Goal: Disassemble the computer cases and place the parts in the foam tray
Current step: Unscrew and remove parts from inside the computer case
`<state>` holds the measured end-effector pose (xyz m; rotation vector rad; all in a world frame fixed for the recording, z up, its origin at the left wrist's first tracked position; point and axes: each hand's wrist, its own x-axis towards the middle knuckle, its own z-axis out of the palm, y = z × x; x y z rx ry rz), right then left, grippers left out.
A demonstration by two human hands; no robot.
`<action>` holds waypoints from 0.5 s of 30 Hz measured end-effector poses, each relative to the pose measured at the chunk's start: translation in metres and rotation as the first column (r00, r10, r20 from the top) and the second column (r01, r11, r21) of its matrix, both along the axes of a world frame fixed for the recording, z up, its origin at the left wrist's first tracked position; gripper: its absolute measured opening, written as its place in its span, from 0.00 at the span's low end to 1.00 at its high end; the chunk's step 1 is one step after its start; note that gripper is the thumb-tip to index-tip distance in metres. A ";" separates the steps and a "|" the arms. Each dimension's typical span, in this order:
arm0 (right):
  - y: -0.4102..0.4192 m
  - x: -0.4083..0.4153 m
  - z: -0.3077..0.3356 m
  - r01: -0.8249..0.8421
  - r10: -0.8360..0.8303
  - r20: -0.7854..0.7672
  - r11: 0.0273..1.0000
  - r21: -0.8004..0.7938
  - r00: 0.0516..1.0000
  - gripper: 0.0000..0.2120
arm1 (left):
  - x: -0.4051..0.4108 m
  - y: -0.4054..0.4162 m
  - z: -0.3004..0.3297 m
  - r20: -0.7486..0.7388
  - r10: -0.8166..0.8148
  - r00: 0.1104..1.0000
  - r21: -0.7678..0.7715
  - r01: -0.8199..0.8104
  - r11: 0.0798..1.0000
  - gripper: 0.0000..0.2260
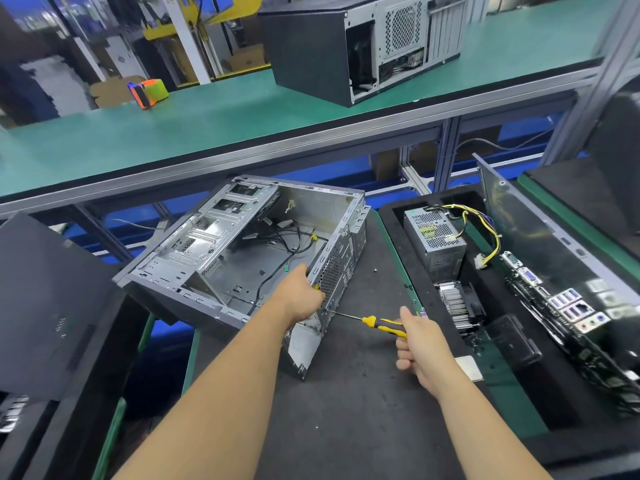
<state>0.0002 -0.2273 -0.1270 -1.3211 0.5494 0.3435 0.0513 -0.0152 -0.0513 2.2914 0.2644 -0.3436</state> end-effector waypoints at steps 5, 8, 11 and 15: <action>-0.006 -0.013 -0.004 -0.034 0.240 0.392 0.885 -0.464 0.888 0.09 | 0.001 0.001 -0.001 -0.001 -0.003 1.000 0.047 0.003 0.999 0.15; -0.009 -0.017 -0.002 -0.035 0.298 0.469 0.870 -0.492 0.831 0.11 | 0.001 0.001 -0.001 0.000 -0.007 1.000 0.050 0.007 0.999 0.15; -0.007 -0.017 -0.002 -0.036 0.219 0.422 0.916 -0.400 0.880 0.13 | 0.000 0.000 0.000 0.006 -0.002 1.000 0.036 0.002 0.999 0.13; -0.002 -0.011 0.000 -0.044 0.096 0.314 0.985 -0.169 0.944 0.06 | 0.000 0.000 -0.001 0.010 0.001 1.000 0.033 -0.002 0.999 0.12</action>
